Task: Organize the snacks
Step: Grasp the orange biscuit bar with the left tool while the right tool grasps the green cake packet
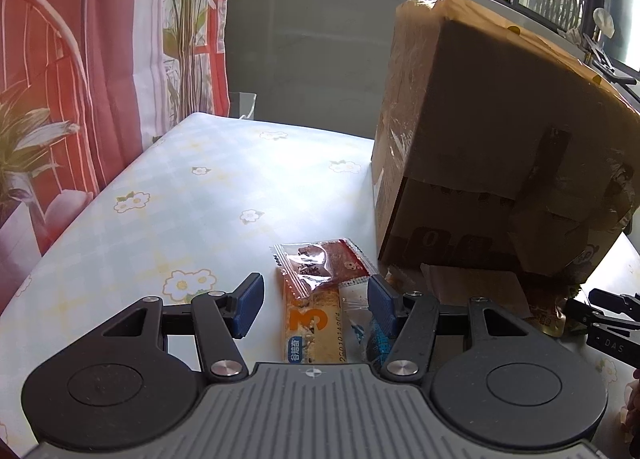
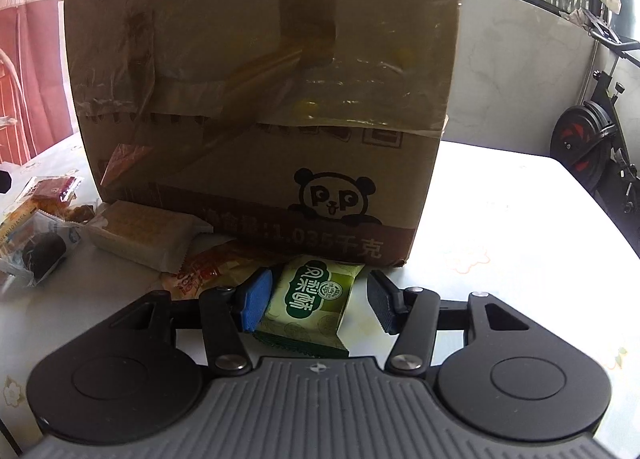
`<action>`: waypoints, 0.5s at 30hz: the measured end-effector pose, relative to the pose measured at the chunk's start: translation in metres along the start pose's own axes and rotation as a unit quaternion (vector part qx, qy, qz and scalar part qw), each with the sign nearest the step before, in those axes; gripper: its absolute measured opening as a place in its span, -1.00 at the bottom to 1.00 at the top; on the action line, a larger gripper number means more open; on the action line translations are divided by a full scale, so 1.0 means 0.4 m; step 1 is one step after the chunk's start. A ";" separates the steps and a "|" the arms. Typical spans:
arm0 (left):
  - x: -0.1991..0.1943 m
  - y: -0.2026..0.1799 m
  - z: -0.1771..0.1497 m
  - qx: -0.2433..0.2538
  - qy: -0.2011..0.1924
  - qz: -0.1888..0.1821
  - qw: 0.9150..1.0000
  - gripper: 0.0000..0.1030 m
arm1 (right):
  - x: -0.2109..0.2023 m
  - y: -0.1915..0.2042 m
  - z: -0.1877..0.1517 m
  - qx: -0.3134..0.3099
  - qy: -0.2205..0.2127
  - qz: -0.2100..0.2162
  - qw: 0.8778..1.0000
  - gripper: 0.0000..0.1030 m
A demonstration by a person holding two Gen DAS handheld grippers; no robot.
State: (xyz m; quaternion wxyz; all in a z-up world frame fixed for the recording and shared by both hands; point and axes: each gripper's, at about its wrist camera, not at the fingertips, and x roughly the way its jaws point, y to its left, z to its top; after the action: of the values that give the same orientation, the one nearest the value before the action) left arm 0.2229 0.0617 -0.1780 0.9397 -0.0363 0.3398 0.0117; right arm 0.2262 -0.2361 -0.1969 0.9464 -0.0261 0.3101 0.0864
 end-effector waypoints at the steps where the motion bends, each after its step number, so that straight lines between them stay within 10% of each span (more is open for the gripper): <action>1: 0.000 -0.001 -0.001 0.001 0.000 0.000 1.000 0.17 | 0.005 0.005 0.004 0.000 0.001 0.000 1.000 0.09; 15: 0.005 0.002 -0.020 0.005 0.019 0.005 1.000 0.15 | 0.031 0.011 0.009 0.008 0.026 0.008 1.000 -0.18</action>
State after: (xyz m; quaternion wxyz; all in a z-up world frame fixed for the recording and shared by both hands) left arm 0.2193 0.0617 -0.1855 0.9331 -0.0299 0.3581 0.0145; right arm 0.2376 -0.2296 -0.2013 0.9374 -0.0179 0.3359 0.0905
